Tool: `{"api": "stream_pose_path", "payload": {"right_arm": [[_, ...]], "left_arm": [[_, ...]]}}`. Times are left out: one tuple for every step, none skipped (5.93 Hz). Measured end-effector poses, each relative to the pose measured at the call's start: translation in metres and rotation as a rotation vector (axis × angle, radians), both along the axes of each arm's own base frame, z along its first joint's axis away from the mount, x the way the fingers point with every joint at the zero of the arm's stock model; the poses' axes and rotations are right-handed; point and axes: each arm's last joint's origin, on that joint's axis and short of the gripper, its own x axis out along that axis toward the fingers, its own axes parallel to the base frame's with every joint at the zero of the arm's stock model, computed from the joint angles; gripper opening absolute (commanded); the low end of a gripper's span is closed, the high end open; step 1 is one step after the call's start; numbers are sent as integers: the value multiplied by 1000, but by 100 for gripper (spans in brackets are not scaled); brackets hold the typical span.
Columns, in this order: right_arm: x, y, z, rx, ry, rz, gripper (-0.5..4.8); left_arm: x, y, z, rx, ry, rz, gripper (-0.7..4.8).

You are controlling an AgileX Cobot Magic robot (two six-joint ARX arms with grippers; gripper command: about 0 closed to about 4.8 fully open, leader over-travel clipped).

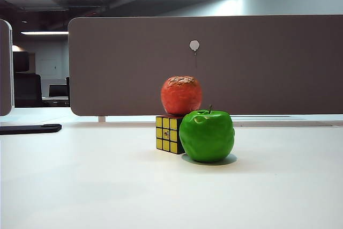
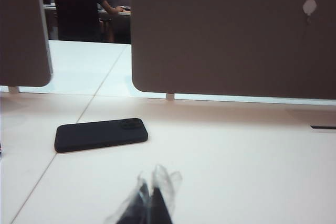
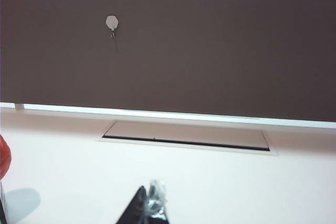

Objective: Move all the fruits on the tabletop near the face of the Rubik's cube that has the color most similar to each fruit.

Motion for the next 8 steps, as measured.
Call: {"api": "stream_pose_path", "payload": {"right_arm": [[0,0,0,0,-5,0,-1],[0,0,1,0,-6,0,-1],[0,0,1,0,-6,0,-1],[0,-1,1,7,-7,-38,-1],[0,-2,1,12,-7,-63,-1],[0,-2,0,16,-5,-83,-1],[0,-2,-1,32,13,-81,-1],[0,-2,-1,34,15,-81,-1]], "left_arm": [[0,0,0,-4,-3,2,-5],[0,0,0,-4,-4,2,-6],[0,0,0,-4,-4,2,-5],[0,0,0,-4,-4,2,-5],[0,0,0,-4,-4,2,-5],[0,0,0,-4,-4,2,-5],[0,0,0,-4,-4,2,-5],[0,0,0,-4,-4,2,-5]]}}
